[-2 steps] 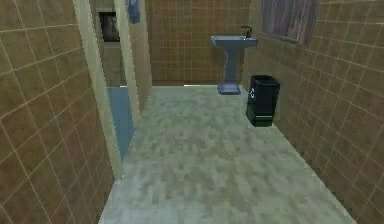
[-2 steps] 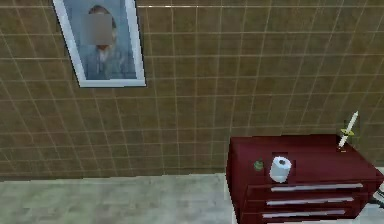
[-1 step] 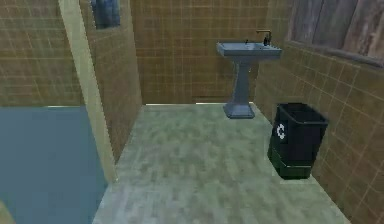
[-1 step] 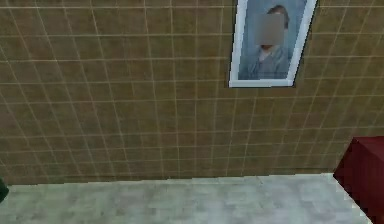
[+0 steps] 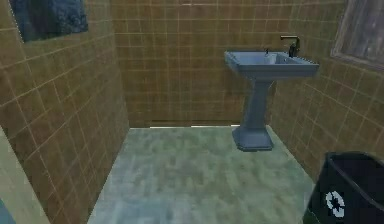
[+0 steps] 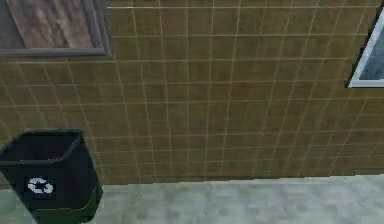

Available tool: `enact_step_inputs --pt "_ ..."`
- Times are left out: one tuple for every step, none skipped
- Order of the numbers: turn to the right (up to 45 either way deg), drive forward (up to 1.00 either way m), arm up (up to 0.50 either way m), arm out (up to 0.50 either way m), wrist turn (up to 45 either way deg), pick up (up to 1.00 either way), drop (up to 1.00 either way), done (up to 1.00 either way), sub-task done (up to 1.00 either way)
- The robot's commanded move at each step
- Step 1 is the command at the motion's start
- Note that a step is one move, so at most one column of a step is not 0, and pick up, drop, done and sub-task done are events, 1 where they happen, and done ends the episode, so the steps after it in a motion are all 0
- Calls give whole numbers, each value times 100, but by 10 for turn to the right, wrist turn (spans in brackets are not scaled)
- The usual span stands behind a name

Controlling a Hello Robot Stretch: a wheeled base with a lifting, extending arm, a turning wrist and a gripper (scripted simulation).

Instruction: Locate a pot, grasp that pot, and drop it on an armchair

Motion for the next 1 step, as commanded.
enact_step_inputs --pt "-450 0 0 0 0 0 0 0 0"
